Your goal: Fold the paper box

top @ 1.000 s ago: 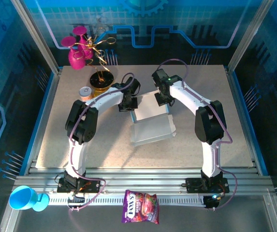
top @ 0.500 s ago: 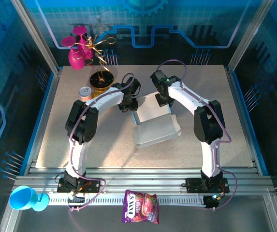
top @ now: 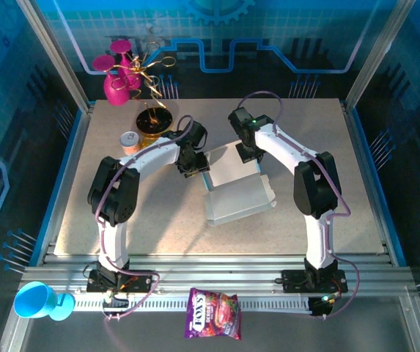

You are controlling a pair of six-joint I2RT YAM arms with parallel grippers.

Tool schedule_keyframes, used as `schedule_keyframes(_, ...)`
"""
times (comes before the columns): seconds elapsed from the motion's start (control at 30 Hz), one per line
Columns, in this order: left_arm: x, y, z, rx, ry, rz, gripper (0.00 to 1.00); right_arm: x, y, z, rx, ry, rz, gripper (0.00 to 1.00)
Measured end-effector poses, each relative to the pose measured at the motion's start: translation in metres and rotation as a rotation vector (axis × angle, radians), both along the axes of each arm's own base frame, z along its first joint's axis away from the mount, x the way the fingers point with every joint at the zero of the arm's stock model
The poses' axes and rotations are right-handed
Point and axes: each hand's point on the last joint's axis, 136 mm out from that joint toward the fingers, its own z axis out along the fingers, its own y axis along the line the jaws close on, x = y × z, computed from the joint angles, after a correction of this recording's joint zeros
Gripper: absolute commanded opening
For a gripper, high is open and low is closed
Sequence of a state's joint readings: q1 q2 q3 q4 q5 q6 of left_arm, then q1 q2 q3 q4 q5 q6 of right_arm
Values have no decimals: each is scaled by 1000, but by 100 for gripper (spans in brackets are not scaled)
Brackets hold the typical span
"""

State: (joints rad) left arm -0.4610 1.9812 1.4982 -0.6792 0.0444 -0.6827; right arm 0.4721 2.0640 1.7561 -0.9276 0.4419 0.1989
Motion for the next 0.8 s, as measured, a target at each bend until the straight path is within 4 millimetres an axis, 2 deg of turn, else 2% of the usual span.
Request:
schedule_keyframes(0.07, 0, -1, -2, -11, 2, 12, 21, 0, 0, 0, 0, 0, 0, 0)
schedule_keyframes(0.13, 2, -2, -4, -19, -2, 29, 0, 0, 0, 0, 1, 0, -1, 0)
schedule_keyframes(0.33, 7, -5, -5, -34, -15, 48, 0, 0, 0, 0, 0, -1, -4, 0)
schedule_keyframes(0.37, 7, -5, -5, -34, -15, 48, 8, 0, 0, 0, -1, -2, -4, 0)
schedule_keyframes(0.43, 7, -4, -5, -34, -15, 49, 31, 0, -1, 0, -1, -2, -4, 0)
schedule_keyframes(0.5, 8, -5, -3, -34, -16, 48, 43, 0, -1, -1, -2, 0, -4, 0)
schedule_keyframes(0.6, 14, -6, 12, -49, -20, 50, 49, -1, 0, -1, 3, 3, -3, 0)
schedule_keyframes(0.7, 31, -3, 46, -94, -60, 66, 51, -1, 0, -1, 5, 5, 0, 0)
schedule_keyframes(0.8, 48, 14, 86, -153, -118, 106, 49, -1, 1, -1, 8, 8, 6, 0)
